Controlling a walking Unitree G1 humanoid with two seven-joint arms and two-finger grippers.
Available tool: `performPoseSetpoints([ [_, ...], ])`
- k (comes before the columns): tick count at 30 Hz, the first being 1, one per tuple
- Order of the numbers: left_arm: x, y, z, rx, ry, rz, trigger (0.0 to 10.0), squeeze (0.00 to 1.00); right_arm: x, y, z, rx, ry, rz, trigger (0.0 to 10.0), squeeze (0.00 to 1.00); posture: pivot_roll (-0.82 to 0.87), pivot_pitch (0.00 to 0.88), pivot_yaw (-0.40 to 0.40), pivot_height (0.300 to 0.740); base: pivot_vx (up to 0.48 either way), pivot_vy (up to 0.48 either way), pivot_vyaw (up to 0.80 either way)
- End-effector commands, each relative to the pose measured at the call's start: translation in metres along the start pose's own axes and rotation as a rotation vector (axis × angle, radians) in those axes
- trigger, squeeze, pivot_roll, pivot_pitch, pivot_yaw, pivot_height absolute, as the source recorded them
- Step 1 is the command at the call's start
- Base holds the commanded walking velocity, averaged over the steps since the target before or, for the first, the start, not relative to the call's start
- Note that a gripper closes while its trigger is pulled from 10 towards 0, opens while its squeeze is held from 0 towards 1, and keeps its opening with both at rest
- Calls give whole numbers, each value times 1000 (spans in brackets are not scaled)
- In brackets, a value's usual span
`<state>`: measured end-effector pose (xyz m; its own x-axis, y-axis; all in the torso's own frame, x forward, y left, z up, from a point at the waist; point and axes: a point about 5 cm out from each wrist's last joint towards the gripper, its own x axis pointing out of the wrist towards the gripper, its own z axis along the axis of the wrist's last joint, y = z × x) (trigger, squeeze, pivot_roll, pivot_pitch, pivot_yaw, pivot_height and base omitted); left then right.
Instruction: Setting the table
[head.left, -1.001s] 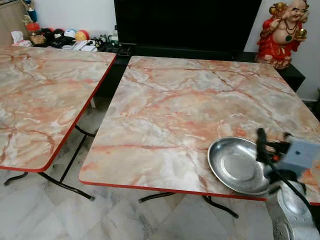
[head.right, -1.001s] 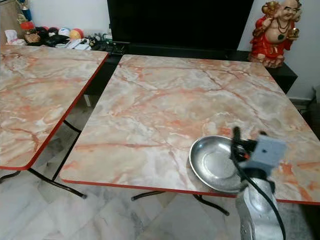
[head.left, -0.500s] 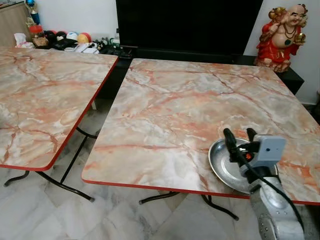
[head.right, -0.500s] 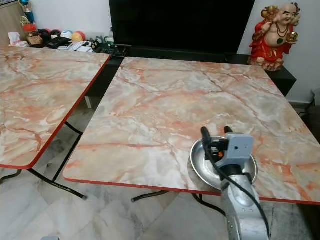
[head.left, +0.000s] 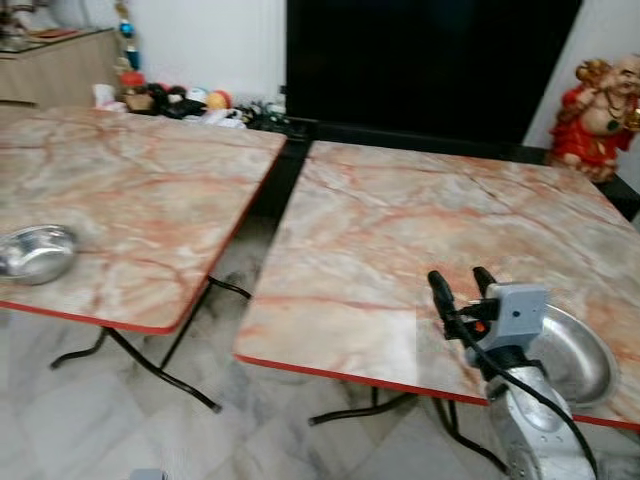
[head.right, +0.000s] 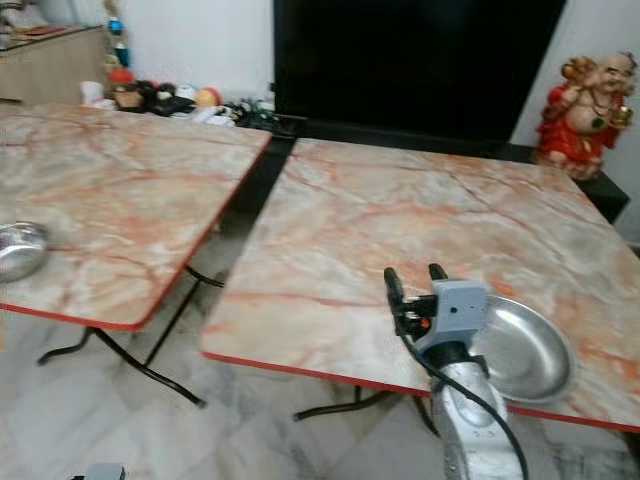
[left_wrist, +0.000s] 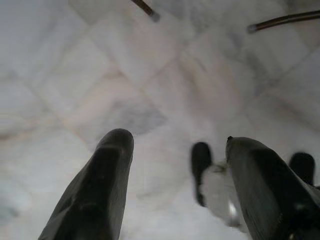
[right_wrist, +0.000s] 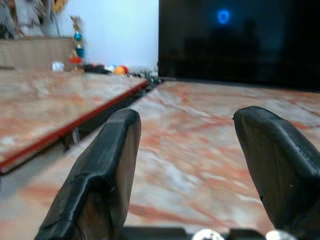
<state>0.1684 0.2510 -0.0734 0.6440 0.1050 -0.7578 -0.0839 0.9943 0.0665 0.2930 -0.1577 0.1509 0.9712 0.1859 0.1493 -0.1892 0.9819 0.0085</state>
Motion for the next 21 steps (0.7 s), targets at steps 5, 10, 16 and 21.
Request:
performPoseSetpoints([
  [5, 2, -6, 4, -5, -16, -25, 10000, 0, 0, -1, -2, -1, -2, -31, 10000, 0, -78, 0, -23, 740, 0, 480, 0],
  [10, 2, -6, 6, -1, -20, -28, 10000, 0, 3, -1, -1, 21, -11, -64, 10000, 0, -82, 0, -20, 740, 0, 480, 0],
  [16, 2, -7, 7, 5, -22, -35, 10000, 0, 2, -3, -2, 32, -13, -102, 10000, 0, -82, 0, -17, 740, 0, 480, 0],
  [21, 3, -5, 9, 15, -26, -42, 10000, 0, 3, -6, -3, 36, -12, -129, 10000, 0, -81, 0, -5, 740, 0, 480, 0],
])
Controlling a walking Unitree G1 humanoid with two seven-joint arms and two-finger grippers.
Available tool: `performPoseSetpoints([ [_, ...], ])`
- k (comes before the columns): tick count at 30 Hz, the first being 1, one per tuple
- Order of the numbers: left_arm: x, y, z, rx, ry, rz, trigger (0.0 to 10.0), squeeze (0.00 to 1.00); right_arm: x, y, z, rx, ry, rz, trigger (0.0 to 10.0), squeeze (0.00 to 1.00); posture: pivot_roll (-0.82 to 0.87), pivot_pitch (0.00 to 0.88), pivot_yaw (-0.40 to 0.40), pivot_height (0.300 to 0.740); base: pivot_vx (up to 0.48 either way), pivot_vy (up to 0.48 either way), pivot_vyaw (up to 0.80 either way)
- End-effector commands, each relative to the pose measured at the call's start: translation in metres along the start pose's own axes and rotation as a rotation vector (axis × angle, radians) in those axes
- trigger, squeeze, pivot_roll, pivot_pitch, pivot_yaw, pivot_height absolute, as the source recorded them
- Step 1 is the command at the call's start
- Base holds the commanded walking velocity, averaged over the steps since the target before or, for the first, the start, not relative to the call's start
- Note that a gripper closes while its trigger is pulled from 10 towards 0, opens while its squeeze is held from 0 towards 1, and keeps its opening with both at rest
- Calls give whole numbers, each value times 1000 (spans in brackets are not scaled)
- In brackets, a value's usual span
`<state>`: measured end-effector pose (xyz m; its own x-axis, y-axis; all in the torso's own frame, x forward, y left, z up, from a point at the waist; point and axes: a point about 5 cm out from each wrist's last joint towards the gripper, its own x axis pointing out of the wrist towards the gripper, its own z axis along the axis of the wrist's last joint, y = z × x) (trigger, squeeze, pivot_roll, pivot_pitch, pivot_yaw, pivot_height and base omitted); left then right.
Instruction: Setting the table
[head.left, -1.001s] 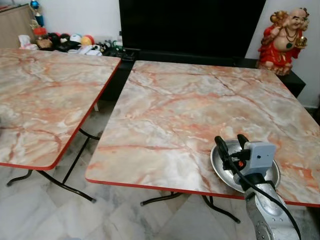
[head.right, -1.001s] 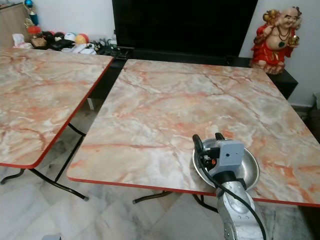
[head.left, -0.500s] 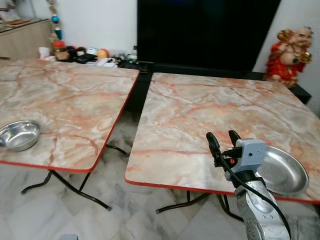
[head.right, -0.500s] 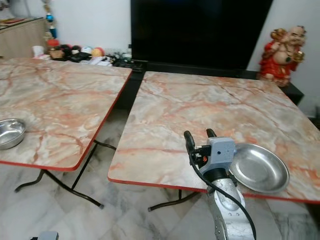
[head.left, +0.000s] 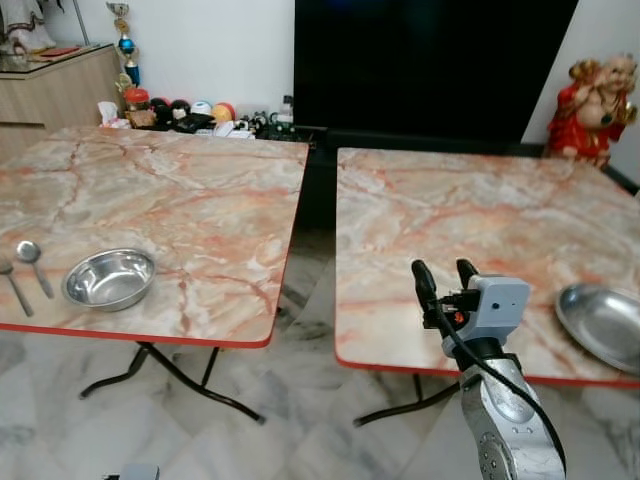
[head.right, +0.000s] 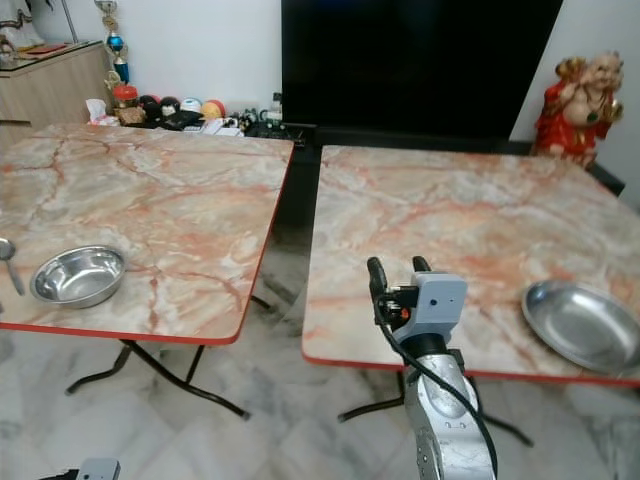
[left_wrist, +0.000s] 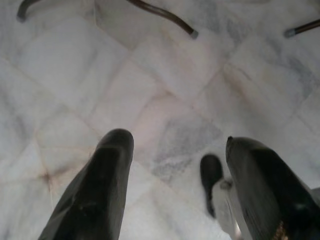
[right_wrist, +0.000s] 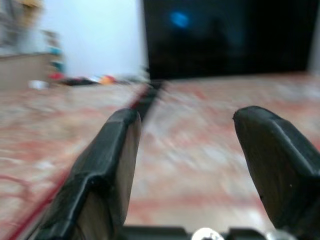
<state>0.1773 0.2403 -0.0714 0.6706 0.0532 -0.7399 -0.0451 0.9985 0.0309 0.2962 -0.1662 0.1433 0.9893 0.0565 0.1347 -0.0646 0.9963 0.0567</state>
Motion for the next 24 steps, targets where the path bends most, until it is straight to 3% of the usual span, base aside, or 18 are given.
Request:
performPoseSetpoints([
  [1, 0, 7, 3, 9, 2, 12, 10000, 0, 2, 4, 5, 12, -23, 1, 10000, 0, -78, 0, -4, 740, 0, 480, 0],
  [12, 0, 10, 6, -4, -6, 30, 10000, 0, 7, 4, 8, 25, -33, -15, 10000, 0, -61, 34, -9, 740, 0, 480, 0],
  [24, -2, 11, 0, -23, 4, 42, 10000, 0, 17, 17, 11, 34, -44, 24, 10000, 0, -44, 72, -15, 740, 0, 480, 0],
])
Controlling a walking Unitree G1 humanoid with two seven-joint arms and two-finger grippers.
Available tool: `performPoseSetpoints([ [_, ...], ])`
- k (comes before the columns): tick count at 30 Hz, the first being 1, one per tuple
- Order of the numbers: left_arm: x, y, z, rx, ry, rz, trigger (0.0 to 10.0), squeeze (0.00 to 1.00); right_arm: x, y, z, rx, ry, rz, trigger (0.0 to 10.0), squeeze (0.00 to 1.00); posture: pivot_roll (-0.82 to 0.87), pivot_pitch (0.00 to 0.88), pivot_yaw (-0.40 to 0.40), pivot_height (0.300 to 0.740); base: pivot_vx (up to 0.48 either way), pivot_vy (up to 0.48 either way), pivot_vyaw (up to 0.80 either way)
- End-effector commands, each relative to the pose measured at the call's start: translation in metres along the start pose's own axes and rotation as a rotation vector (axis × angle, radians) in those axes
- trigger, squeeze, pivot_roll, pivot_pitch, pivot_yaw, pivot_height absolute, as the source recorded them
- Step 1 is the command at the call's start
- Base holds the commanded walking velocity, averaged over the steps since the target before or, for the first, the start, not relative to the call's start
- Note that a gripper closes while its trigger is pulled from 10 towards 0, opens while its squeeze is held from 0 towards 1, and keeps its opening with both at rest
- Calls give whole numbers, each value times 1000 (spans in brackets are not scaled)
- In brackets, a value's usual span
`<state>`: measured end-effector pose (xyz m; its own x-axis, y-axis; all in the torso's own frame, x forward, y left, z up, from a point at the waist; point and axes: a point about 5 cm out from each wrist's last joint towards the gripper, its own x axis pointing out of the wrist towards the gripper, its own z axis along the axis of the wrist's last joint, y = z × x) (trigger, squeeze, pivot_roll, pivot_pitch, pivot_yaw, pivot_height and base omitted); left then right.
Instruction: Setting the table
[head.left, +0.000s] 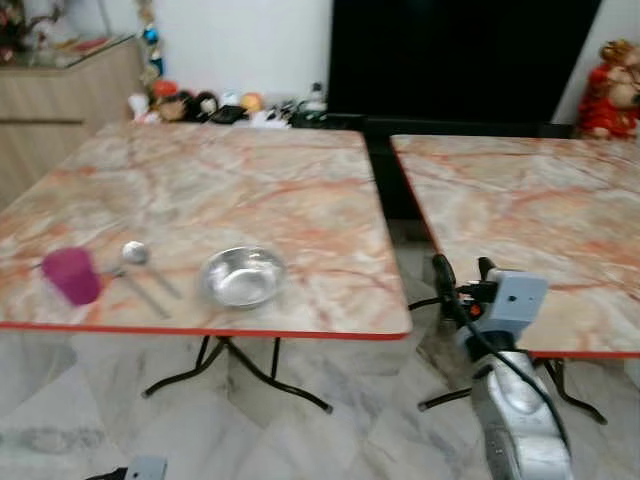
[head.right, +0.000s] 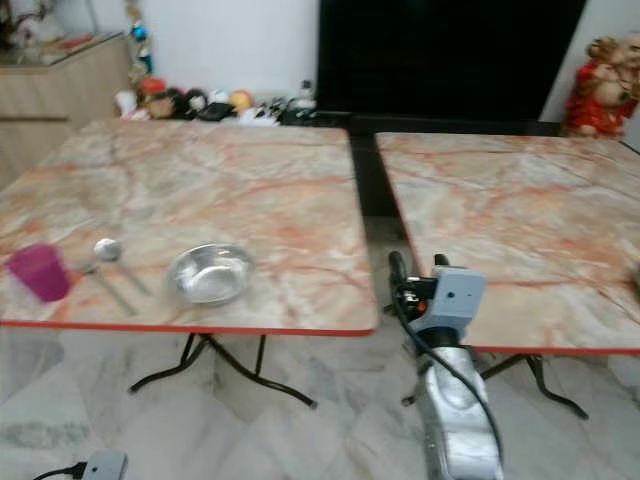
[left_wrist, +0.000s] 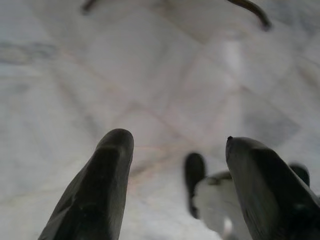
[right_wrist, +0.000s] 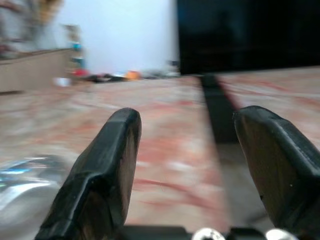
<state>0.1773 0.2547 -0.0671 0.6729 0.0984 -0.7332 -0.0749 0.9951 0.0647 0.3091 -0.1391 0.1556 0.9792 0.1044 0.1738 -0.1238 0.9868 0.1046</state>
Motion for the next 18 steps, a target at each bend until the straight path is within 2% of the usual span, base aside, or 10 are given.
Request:
performPoseSetpoints([
  [1, 0, -4, -3, -24, 11, -2, 10000, 0, 1, -10, 3, -23, -9, -27, 10000, 0, -44, 72, -15, 740, 0, 480, 0],
  [12, 0, -4, -6, -23, 26, 0, 10000, 0, 2, -11, 4, -29, -11, -25, 10000, 0, -45, 80, -16, 740, 0, 438, 0],
  [18, -1, -5, -8, -20, 29, 4, 10000, 0, 3, -10, 4, -27, -10, -20, 10000, 0, -39, 84, -17, 740, 0, 0, 0],
])
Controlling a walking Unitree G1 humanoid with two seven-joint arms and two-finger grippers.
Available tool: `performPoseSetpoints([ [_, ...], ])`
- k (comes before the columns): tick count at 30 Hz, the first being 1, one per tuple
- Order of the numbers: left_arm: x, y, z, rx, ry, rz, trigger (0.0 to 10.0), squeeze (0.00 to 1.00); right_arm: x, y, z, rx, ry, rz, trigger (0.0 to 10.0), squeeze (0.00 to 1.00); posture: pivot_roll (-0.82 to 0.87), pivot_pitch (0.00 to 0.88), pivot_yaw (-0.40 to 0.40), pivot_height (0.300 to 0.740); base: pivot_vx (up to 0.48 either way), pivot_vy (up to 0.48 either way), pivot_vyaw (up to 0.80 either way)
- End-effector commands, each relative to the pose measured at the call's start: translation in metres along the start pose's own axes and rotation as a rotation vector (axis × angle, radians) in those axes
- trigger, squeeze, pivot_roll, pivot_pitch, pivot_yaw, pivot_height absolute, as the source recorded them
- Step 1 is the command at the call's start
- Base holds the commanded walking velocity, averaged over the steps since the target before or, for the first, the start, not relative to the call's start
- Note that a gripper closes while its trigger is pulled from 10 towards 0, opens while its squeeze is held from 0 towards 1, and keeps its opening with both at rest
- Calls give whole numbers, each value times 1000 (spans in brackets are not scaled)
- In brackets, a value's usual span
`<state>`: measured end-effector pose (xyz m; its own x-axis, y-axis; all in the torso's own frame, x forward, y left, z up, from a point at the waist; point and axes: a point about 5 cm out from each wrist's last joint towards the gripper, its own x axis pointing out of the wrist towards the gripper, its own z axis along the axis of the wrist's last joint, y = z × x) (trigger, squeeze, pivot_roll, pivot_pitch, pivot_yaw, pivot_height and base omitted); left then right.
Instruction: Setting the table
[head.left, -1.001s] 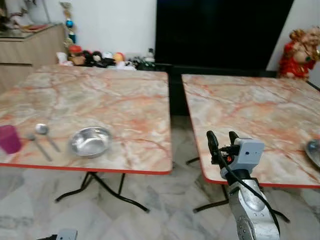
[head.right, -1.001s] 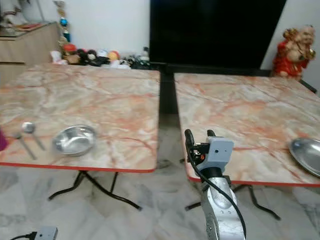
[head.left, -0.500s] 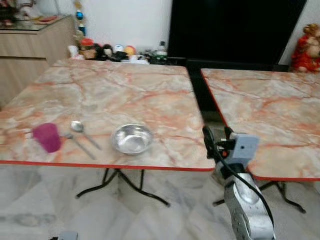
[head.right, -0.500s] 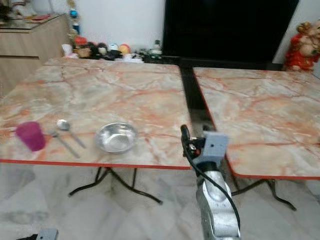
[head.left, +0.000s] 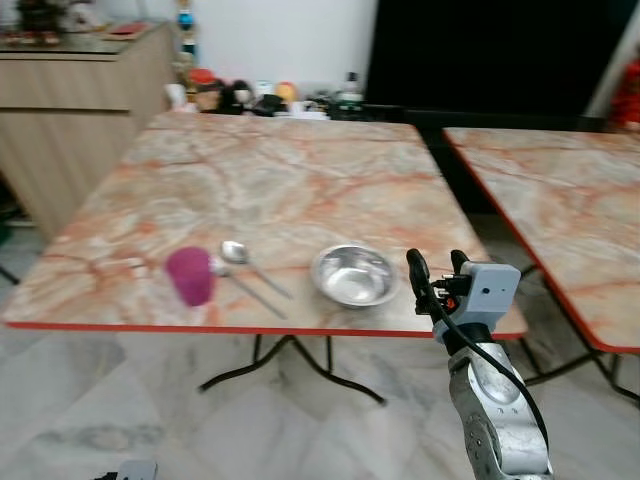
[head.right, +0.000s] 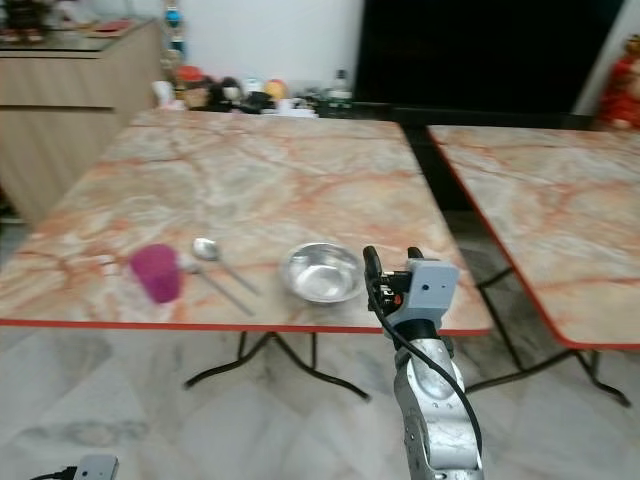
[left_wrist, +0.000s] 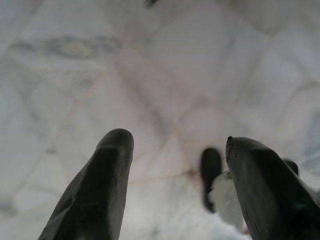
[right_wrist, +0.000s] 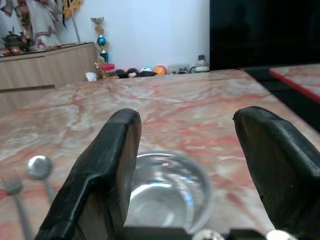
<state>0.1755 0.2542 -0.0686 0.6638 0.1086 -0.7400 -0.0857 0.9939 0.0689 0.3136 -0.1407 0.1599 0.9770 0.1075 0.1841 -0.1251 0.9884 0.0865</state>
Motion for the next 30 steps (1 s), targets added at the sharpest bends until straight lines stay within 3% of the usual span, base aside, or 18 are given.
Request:
performPoseSetpoints([
  [1, -1, -4, -7, -13, 19, -5, 10000, 0, -2, -8, 0, -10, 0, -24, 10000, 0, -39, 84, -17, 740, 0, 0, 0],
  [17, -2, -2, -10, -25, 25, -12, 10000, 0, -2, -8, -2, -7, 1, -29, 10000, 0, -33, 88, -11, 740, 0, 0, 0],
  [30, -3, -1, -13, -22, 40, -12, 10000, 0, -3, -8, -4, -9, 6, -27, 10000, 0, -31, 92, -10, 740, 309, 0, 0],
])
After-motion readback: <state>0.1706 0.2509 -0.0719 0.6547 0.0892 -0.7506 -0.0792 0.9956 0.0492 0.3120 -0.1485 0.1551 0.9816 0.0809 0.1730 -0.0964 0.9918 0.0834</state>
